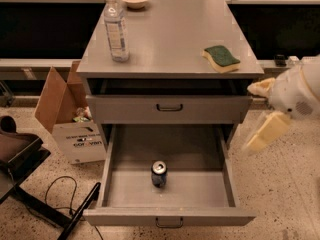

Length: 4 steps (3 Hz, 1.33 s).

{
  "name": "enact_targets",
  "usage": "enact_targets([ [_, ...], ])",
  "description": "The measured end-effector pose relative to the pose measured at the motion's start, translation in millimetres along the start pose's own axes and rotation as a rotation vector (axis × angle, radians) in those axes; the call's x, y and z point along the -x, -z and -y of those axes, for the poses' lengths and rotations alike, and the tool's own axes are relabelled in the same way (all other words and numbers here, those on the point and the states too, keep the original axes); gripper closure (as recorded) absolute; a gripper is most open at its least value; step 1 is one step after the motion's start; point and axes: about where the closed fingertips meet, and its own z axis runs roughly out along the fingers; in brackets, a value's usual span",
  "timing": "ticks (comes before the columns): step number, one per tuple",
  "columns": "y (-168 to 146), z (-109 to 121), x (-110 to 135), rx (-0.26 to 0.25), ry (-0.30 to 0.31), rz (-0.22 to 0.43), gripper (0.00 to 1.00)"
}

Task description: Pick pepsi can from middle drawer and place on counter

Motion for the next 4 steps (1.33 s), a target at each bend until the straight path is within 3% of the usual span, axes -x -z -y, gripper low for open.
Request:
enact_targets([
  [1,-58.9,-0.2,-9.0,0.014,-0.016,0.266,0.00],
  [2,-101.2,12.6,0.6,0.005,-0.030,0.503,0.00],
  [4,-125.3,7.5,2.8,0.033,-0.028,0.540,0.00],
])
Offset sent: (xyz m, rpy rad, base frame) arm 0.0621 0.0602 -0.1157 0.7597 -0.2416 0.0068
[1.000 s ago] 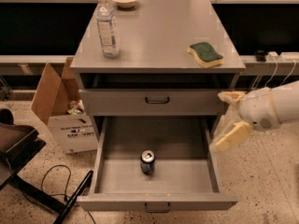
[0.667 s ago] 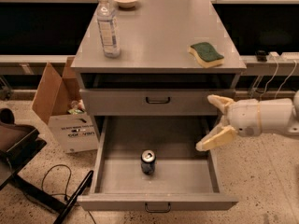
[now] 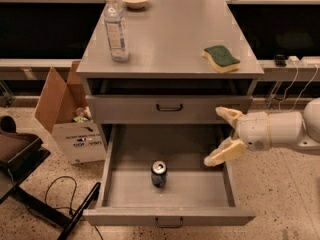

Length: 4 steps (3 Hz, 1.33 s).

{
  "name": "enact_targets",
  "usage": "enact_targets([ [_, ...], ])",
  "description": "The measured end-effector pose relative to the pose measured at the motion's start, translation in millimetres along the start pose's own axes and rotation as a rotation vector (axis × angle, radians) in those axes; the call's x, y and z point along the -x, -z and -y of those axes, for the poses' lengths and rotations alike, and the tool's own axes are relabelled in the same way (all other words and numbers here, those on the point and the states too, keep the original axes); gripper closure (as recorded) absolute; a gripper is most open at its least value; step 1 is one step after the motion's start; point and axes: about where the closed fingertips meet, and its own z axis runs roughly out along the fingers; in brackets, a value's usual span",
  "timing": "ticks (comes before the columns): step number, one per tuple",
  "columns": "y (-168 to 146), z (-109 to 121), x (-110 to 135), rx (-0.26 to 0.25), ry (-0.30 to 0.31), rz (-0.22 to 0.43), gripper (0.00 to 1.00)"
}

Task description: Pick pepsi can from middle drawer and place on counter

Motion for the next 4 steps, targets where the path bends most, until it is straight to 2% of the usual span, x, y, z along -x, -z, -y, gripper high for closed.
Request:
enact_targets([
  [1,-42.5,-13.1,-33.9,0.026,-0.028,0.050,0.00],
  [2,-97.4,-21.2,-82.3,0.045,-0.056,0.129,0.00],
  [3,-144.2,-19.7,-125.2,0.053,-0.069,0.204,0.00],
  [4,-181.6,-11.9,-151.5,0.061,-0.063,0.256,0.00],
])
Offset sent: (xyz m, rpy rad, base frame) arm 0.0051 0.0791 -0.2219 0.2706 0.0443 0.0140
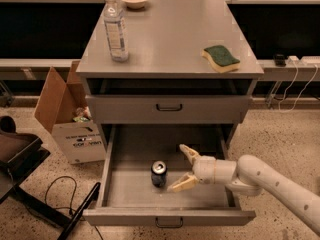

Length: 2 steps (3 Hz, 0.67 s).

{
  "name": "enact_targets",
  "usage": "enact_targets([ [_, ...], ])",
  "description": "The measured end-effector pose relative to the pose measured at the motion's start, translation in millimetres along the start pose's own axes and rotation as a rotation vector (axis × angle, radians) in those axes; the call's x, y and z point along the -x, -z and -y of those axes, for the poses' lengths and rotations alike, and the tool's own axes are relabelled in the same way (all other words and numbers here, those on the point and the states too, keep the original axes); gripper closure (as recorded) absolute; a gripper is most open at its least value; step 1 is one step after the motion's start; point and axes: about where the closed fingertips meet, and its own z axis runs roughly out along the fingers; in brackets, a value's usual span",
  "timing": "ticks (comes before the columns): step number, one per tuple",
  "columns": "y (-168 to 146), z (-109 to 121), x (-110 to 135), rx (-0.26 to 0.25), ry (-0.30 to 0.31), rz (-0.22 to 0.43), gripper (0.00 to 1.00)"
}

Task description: Pick pepsi can from middle drawer and place on counter

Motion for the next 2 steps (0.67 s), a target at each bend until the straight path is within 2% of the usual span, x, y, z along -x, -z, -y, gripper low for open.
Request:
enact_targets([
  [1,-36.4,5.6,-22.5,0.025,0.020,0.022,0.00],
  [2,-61.7,7.5,-34.4,0.041,0.033,-0.009,0.00],
])
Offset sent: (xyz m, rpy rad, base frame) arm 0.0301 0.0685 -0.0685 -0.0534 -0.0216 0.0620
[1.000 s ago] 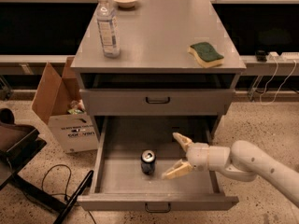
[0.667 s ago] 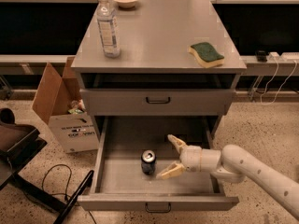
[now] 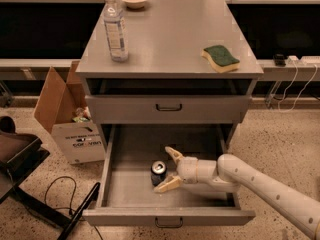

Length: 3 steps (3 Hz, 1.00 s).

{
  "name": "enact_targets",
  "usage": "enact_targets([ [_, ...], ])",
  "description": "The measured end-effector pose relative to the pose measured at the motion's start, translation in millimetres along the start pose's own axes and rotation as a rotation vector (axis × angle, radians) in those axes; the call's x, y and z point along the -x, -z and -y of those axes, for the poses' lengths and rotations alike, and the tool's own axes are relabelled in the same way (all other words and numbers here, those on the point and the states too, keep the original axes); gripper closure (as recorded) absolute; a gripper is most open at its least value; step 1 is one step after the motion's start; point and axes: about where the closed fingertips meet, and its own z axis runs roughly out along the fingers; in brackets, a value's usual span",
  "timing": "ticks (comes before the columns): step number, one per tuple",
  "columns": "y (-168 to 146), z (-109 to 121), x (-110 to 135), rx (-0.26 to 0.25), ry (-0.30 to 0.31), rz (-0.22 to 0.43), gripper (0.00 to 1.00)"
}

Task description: Pick pepsi can from middle drawer and place on counter

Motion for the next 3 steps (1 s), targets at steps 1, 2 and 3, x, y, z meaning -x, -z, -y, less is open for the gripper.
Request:
enact_targets([
  [1,-41.9,-1.7,-32.1,0.022,-0.040,-0.075,0.03],
  [2,-60.2,1.5,-60.5,0.034,-0.084,-0.110,0.26],
  [3,-61.8,0.9,-61.4,0.037,-0.085,-0.111,0.49],
])
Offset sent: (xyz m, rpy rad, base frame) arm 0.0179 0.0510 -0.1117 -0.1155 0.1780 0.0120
